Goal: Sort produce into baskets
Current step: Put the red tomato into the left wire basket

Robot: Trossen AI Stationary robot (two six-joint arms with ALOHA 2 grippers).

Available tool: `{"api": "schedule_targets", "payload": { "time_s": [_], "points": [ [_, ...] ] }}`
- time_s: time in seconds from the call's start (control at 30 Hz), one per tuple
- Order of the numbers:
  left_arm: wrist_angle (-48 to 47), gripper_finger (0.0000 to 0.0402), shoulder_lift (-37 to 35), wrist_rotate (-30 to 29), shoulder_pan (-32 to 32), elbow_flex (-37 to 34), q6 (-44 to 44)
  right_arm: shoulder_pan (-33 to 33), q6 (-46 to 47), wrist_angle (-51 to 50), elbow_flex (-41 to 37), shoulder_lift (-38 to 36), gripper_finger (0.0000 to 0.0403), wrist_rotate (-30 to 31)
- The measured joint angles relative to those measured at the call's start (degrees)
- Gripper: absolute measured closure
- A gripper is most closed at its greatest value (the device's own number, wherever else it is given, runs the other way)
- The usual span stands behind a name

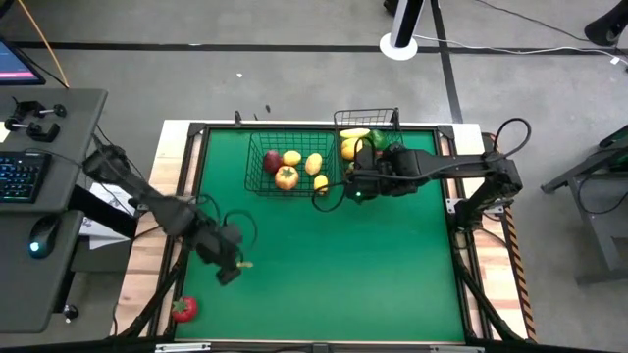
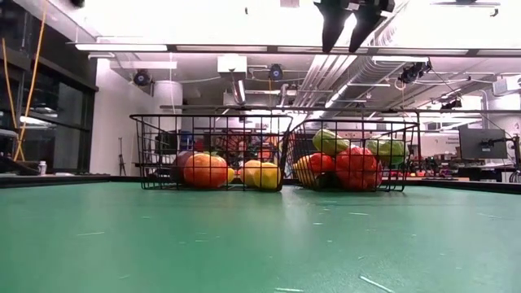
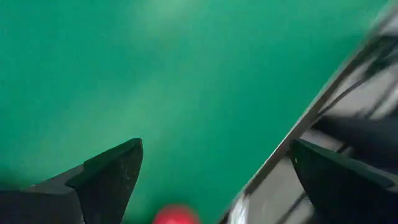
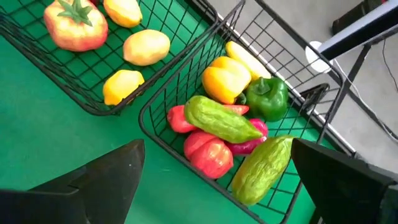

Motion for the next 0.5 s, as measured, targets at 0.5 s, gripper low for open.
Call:
{"api": "schedule_targets", "payload": {
  "time_s": [0.5],
  "points": [
    [-1.2, 0.0007, 25.3, 33.2, -12.2, 0.0, 1.5, -0.4, -8.0, 5.7, 0.0, 0.0, 0.0006, 0.5]
  ]
}}
